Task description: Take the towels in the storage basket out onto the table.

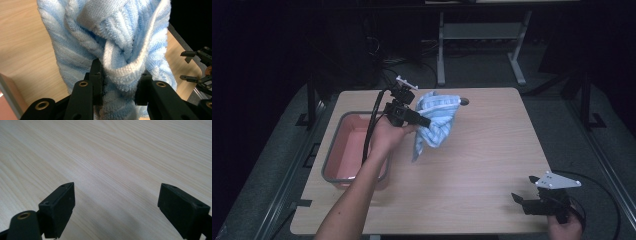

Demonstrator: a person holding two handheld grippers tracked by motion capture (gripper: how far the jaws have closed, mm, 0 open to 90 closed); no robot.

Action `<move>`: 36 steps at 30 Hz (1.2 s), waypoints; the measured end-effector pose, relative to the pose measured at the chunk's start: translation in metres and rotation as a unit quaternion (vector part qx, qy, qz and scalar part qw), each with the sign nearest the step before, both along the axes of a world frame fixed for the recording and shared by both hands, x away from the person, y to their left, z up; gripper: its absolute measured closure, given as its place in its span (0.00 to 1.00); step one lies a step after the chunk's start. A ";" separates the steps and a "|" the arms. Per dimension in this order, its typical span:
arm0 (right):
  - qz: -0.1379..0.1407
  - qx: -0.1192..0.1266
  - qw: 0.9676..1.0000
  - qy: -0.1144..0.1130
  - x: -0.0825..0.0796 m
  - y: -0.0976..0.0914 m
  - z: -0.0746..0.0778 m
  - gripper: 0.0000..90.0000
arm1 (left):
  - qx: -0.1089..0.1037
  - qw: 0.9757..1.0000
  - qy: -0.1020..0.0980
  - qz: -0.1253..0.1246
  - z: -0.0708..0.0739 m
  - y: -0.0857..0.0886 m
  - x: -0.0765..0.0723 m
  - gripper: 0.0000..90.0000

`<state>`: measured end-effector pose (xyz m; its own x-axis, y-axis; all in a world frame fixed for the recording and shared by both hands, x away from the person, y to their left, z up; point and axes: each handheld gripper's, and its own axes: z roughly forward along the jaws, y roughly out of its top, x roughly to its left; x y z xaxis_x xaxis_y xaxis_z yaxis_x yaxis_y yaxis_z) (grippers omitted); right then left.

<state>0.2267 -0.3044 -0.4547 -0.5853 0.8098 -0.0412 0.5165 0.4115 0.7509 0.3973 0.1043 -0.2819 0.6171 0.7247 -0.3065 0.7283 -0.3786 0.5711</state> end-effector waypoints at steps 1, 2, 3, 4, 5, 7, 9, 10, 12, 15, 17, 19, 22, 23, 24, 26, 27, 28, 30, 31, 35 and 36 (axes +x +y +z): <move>0.001 0.000 1.000 0.000 0.000 0.000 0.000 0.15 | 0.000 1.000 0.000 0.002 -0.001 -0.001 0.000 0.74; 0.002 -0.001 1.000 -0.002 0.000 0.000 0.000 0.15 | 0.001 1.000 0.002 0.000 -0.001 -0.002 0.001 0.74; 0.002 -0.001 1.000 -0.002 0.000 0.000 0.000 0.15 | 0.001 1.000 0.001 0.000 -0.002 -0.003 0.001 0.74; 0.002 -0.001 1.000 -0.002 0.000 0.000 0.000 0.15 | -0.001 1.000 0.000 -0.001 -0.002 -0.004 0.001 0.74; 0.002 -0.001 1.000 -0.002 0.000 0.000 0.000 0.15 | 0.001 1.000 0.003 -0.004 -0.002 -0.005 0.002 0.74; 0.001 0.000 1.000 -0.001 0.000 0.000 0.000 0.15 | 0.001 1.000 0.002 -0.003 -0.004 -0.008 0.002 0.74; 0.001 0.001 1.000 -0.001 0.000 0.000 0.000 0.15 | -0.003 1.000 0.001 -0.002 -0.005 -0.010 0.003 0.74; 0.001 0.001 1.000 -0.001 0.000 0.000 0.000 0.15 | 0.000 1.000 0.002 -0.007 -0.006 -0.010 0.003 0.74; 0.000 0.002 1.000 -0.002 0.000 0.000 0.001 0.15 | 0.000 1.000 0.002 -0.005 -0.007 -0.013 0.004 0.74; 0.000 0.003 1.000 -0.003 0.000 -0.001 0.001 0.15 | -0.001 1.000 0.005 -0.007 -0.010 -0.017 0.005 0.74; 0.000 0.003 1.000 -0.003 -0.001 -0.001 0.001 0.15 | 0.000 1.000 0.004 -0.010 -0.012 -0.020 0.005 0.74; 0.000 0.003 1.000 -0.003 -0.001 -0.001 0.001 0.15 | -0.001 1.000 0.007 -0.011 -0.014 -0.022 0.006 0.74; 0.000 0.004 1.000 -0.003 -0.001 -0.001 0.001 0.15 | 0.000 1.000 0.009 -0.012 -0.018 -0.025 0.007 0.74; 0.000 0.004 1.000 -0.003 -0.001 -0.001 0.001 0.15 | 0.000 1.000 0.010 -0.013 -0.020 -0.026 0.008 0.74; 0.000 0.004 1.000 -0.003 -0.001 -0.001 0.001 0.15 | 0.001 1.000 0.011 -0.015 -0.021 -0.027 0.008 0.74; 0.001 0.005 1.000 -0.005 -0.001 -0.001 0.001 0.15 | 0.000 1.000 0.013 -0.014 -0.024 -0.029 0.008 0.74; 0.001 0.004 1.000 -0.004 -0.001 -0.001 0.001 0.15 | 0.003 1.000 0.012 -0.017 -0.025 -0.030 0.009 0.74; 0.001 0.004 1.000 -0.005 -0.001 -0.001 0.001 0.15 | 0.000 1.000 0.013 -0.015 -0.026 -0.031 0.009 0.74; 0.000 0.005 1.000 -0.004 -0.001 -0.001 0.002 0.15 | 0.004 1.000 0.015 -0.017 -0.029 -0.033 0.010 0.74; 0.001 0.005 1.000 -0.005 -0.001 -0.001 0.001 0.15 | 0.005 1.000 0.017 -0.016 -0.031 -0.035 0.010 0.74; 0.001 0.004 1.000 -0.006 -0.001 -0.002 0.002 0.15 | 0.003 1.000 0.020 -0.021 -0.037 -0.041 0.012 0.74; 0.001 0.004 1.000 -0.006 -0.001 -0.002 0.002 0.15 | 0.003 1.000 0.022 -0.021 -0.038 -0.043 0.012 0.74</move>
<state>0.2261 -0.3064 -0.4532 -0.5865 0.8089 -0.0409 0.5067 0.4058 0.7607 0.4091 0.0613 -0.3203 0.6337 0.7002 -0.3289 0.7355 -0.4136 0.5367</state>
